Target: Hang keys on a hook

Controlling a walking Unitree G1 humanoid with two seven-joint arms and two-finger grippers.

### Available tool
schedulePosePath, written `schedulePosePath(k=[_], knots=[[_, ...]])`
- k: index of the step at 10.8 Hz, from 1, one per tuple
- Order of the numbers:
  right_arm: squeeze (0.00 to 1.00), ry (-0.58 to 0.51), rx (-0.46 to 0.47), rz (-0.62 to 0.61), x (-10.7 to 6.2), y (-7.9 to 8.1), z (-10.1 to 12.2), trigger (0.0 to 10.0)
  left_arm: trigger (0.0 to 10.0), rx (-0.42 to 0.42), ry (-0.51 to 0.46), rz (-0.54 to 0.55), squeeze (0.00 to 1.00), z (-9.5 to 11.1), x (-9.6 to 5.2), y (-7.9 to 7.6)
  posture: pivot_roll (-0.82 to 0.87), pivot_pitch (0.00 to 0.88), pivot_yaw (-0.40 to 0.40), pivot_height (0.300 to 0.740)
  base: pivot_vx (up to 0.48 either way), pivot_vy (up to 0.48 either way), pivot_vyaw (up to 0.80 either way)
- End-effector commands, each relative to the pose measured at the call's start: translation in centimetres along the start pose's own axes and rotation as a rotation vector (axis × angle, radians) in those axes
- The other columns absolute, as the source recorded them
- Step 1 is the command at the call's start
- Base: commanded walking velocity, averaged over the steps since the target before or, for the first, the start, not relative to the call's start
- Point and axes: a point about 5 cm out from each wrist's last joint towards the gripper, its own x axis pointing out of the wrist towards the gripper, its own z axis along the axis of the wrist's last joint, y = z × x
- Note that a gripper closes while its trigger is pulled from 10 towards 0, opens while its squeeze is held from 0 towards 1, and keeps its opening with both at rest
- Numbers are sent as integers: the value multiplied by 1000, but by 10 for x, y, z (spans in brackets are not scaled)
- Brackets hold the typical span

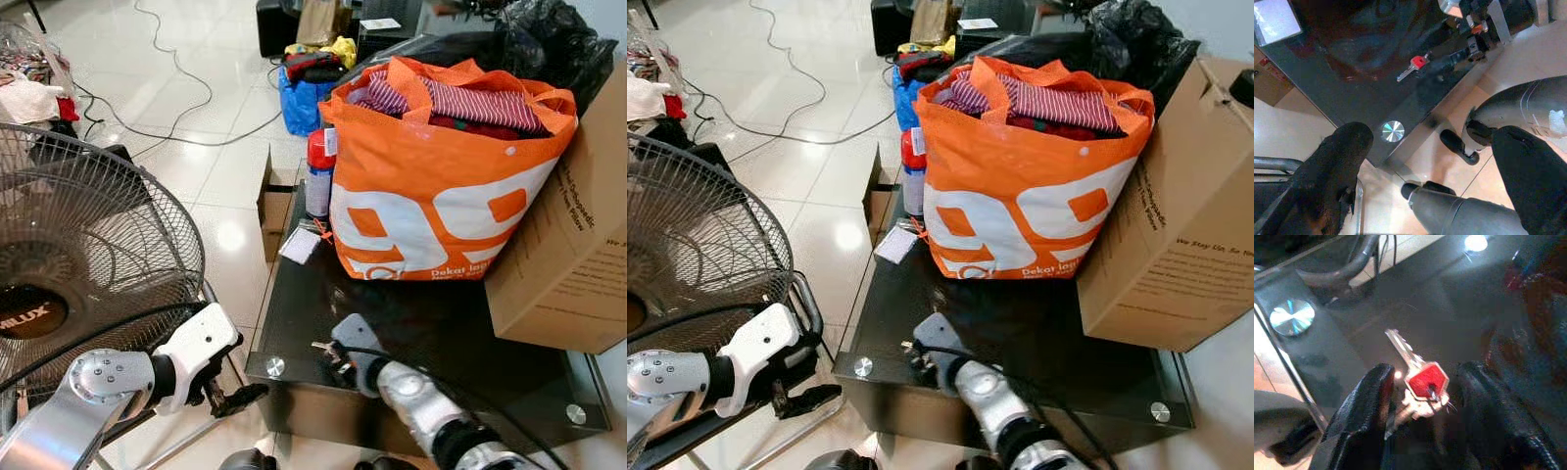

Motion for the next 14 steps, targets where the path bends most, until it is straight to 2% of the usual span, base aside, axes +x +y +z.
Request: schedulePosePath(k=[1, 2, 3, 4, 9, 11, 14], knots=[[0, -26, -25, 11, 0, -2, 5, 4863, 10000, 18, -3, -13, 0, 5, -2, -1, 69, 52, 18, 740, 0, 0, 0], [0, -37, -26, 17, -1, -4, 8, 4902, 10000, 19, -5, -15, 0, 5, -2, -1, 69, 52, 18, 740, 0, 0, 0], [0, -75, -32, 44, -3, -11, 16, 8275, 10000, 14, -8, -17, 0, 5, 1, -1, 67, 34, 11, 740, 0, 0, 0], [0, -79, -42, 54, -4, -13, 17, 10000, 10000, 13, -9, -17, 0, 5, 2, -1, 66, 30, 10, 740, 0, 0, 0], [0, -7, -103, 126, -6, -15, 12, 10000, 10000, 13, 5, -27, 0, -2, 5, 2, 68, 19, 9, 740, 0, 0, 0], [0, 24, -135, 220, -10, -14, 7, 10000, 10000, 11, 1, -31, 0, -2, 9, 3, 67, 14, 9, 740, 0, 0, 0], [0, 28, -127, 120, -9, -23, 9, 10000, 10000, 11, 2, -35, 0, -4, 10, 4, 68, 17, 12, 740, 0, 0, 0]])
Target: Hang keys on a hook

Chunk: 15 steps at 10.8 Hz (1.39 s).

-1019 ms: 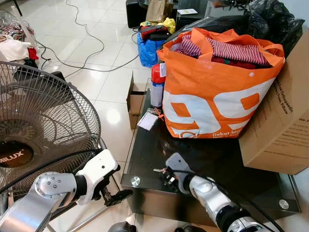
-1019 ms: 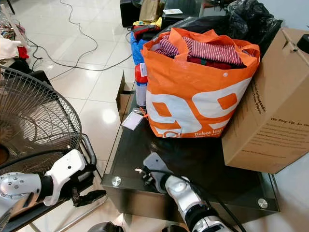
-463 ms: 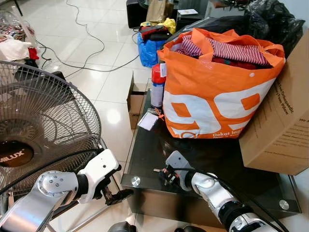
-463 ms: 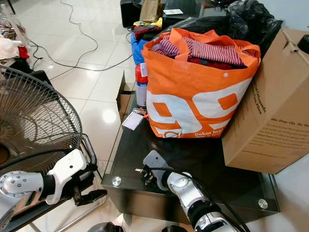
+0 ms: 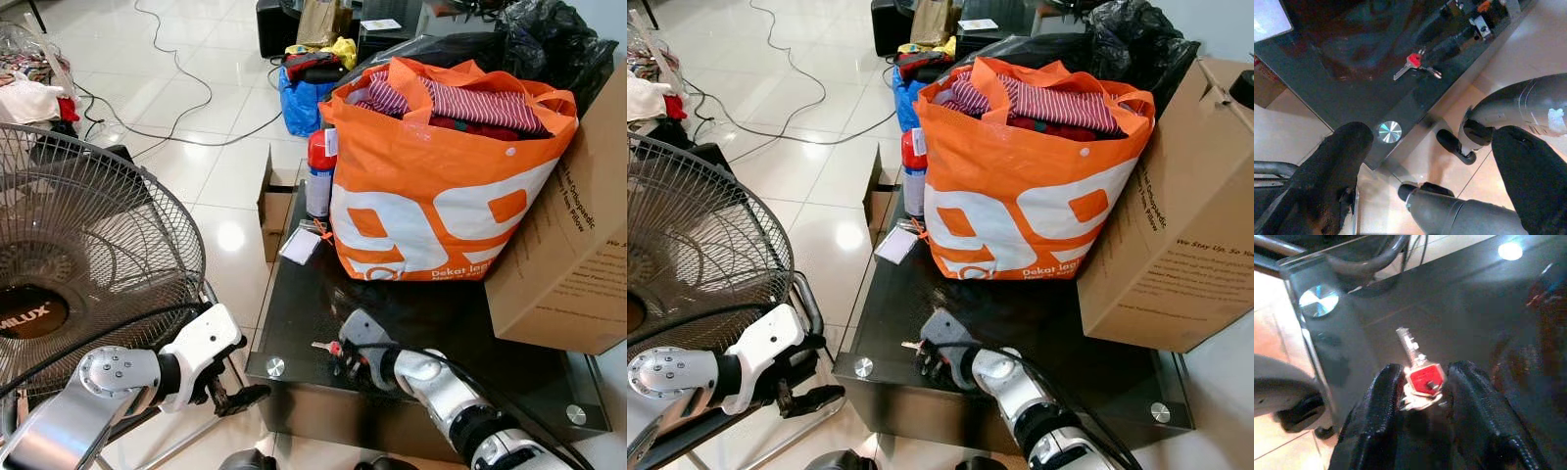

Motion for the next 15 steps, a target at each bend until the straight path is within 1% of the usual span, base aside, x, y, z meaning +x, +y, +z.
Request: schedulePosePath(k=[1, 3, 4, 5, 6, 7, 8, 9, 12, 14, 15], knots=[[0, 5, 1, -14, 0, -2, 2, 10000, 10000, 10, 5, -4, 0, 0, 1, 1, 68, 19, 13, 740, 0, 0, 0], [0, 20, -19, -18, 0, -2, 0, 9922, 10000, 8, 7, -3, 0, -3, 2, 3, 69, 21, 12, 740, 0, 0, 0], [0, 36, -35, -19, -1, -4, -2, 8667, 10000, 6, 9, -4, 0, -4, 2, 3, 69, 23, 12, 740, 0, 0, 0], [0, 38, -37, -20, -2, -5, -3, 8314, 10000, 6, 9, -4, 0, -4, 2, 3, 69, 23, 12, 740, 0, 0, 0], [0, 39, -35, -23, -2, -5, -3, 6314, 10000, 6, 8, -5, 0, -5, 2, 3, 69, 23, 12, 740, 0, 0, 0], [0, 40, -36, -25, -2, -6, -3, 3686, 10000, 8, 6, -6, 0, -4, 2, 2, 69, 22, 12, 740, 0, 0, 0], [0, 41, -37, -24, -2, -6, -3, 2235, 10000, 9, 5, -7, 0, -3, 2, 2, 69, 21, 13, 740, 0, 0, 0], [0, 44, -38, -22, -2, -5, -4, 2275, 10000, 10, 4, -7, 0, -3, 2, 3, 69, 23, 13, 740, 0, 0, 0], [0, 56, -41, -12, -2, 0, -9, 2902, 10000, 12, 2, -10, 0, 1, 0, 1, 72, 25, 15, 740, 0, 0, 0], [0, 64, -51, -7, -2, 1, -10, 2902, 10000, 14, 1, -10, 0, 2, 0, 1, 73, 25, 16, 740, 0, 0, 0], [0, 68, -57, -7, -2, 0, -11, 2627, 10000, 16, 0, -11, 0, 4, -1, 0, 73, 24, 17, 740, 0, 0, 0]])
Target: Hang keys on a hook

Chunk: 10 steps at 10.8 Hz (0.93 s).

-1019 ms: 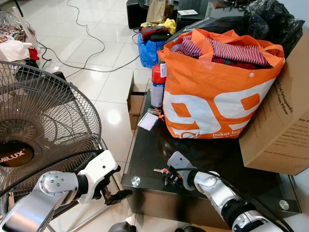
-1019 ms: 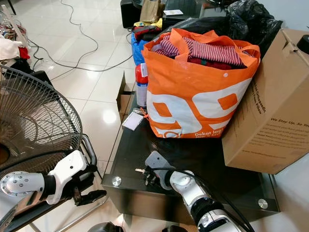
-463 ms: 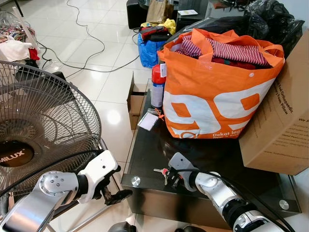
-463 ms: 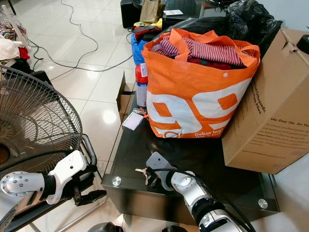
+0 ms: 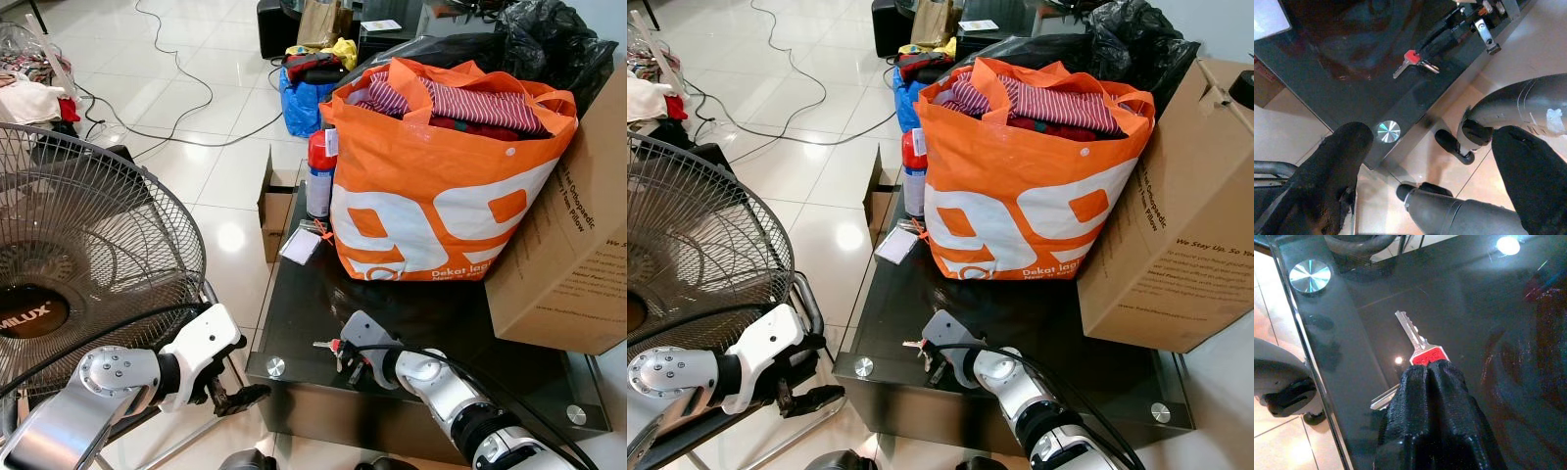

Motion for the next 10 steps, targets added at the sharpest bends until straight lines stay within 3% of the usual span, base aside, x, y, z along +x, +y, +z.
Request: schedulePosePath(k=[1, 2, 3, 4, 5, 6, 7, 8, 10], knots=[[0, 17, 1, 0, -1, 1, -6, 2627, 10000, 22, 1, -5, 0, 4, -2, 0, 73, 25, 18, 740, 0, 0, 0], [0, 8, 12, -10, -3, -2, -6, 1373, 10000, 23, 3, -5, 0, 4, -2, 0, 74, 25, 19, 740, 0, 0, 0], [0, -2, 36, -21, -4, -3, -5, 1490, 10000, 23, 3, -5, 0, 4, -2, 1, 73, 26, 21, 740, 0, 0, 0], [0, 6, 29, -24, -4, -3, -7, 10000, 10000, 23, 4, -5, 0, 4, -1, 1, 72, 26, 23, 740, 0, 0, 0], [188, 8, 31, -25, -4, -3, -7, 10000, 10000, 23, 4, -5, 0, 5, -1, 1, 72, 26, 23, 740, 0, 0, 0], [1000, 12, 26, -29, -4, -3, -7, 10000, 10000, 24, 4, -5, 0, 5, -1, 1, 72, 26, 23, 740, 0, 0, 0], [922, 23, 11, -38, -3, -2, -7, 10000, 10000, 24, 3, -4, 0, 5, 0, 1, 73, 25, 24, 740, 0, 0, 0], [0, 29, 3, -38, -3, -3, -8, 10000, 10000, 25, 2, -4, 0, 5, 0, 1, 73, 24, 24, 740, 0, 0, 0], [0, 34, -5, -42, -3, -4, -8, 10000, 10000, 26, 2, -4, 0, 6, 0, 1, 74, 22, 22, 740, 0, 0, 0]])
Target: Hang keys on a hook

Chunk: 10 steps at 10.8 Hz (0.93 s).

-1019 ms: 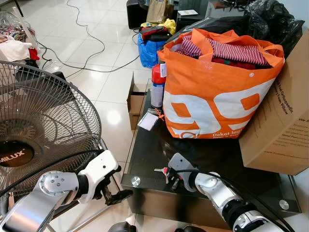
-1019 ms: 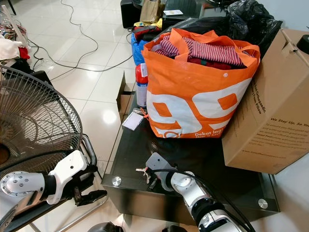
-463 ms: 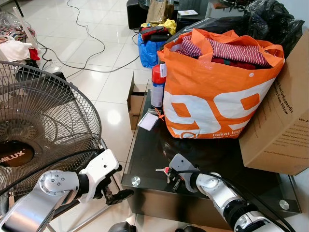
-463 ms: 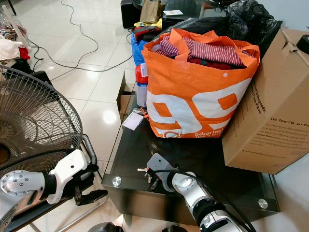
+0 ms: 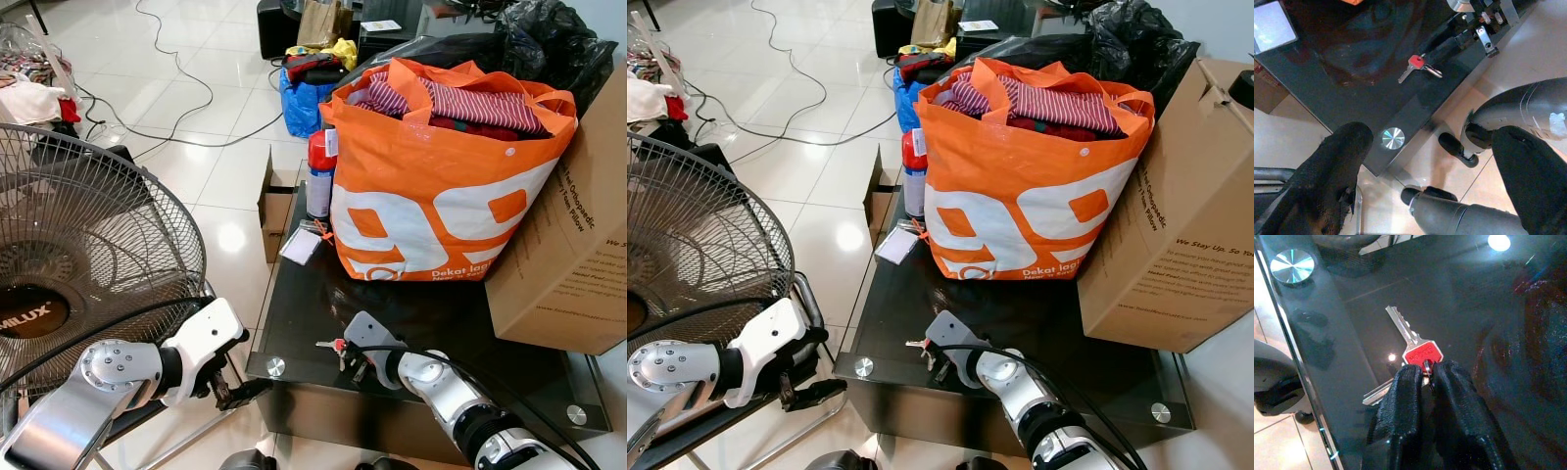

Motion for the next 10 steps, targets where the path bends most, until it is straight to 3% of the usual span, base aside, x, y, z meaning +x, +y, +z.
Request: schedulePosePath(k=[1, 2, 4, 5, 6, 10], knots=[[0, 20, -9, -5, -1, -1, -4, 10000, 10000, 6, 13, -10, 0, 0, 1, -1, 75, 21, 21, 740, 0, 0, 0], [0, 19, -11, -9, -1, -2, -4, 10000, 10000, 8, 13, -10, 0, 0, 1, -1, 75, 20, 21, 740, 0, 0, 0], [0, 19, -8, -8, 0, 1, -4, 7059, 10000, 10, 12, -10, 0, 1, 1, -1, 76, 19, 21, 740, 0, 0, 0], [0, 16, 6, -17, 1, 2, -4, 4980, 10000, 11, 12, -10, 0, 2, 0, 0, 77, 20, 22, 740, 0, 0, 0], [0, 15, 23, -30, 2, 4, -5, 4471, 10000, 12, 11, -11, 0, 3, 0, -1, 78, 22, 23, 740, 0, 0, 0], [0, 8, 72, -68, 2, 5, -7, 118, 10000, 13, 14, -10, 0, 3, -2, 0, 82, 24, 27, 740, 0, 0, 0]])
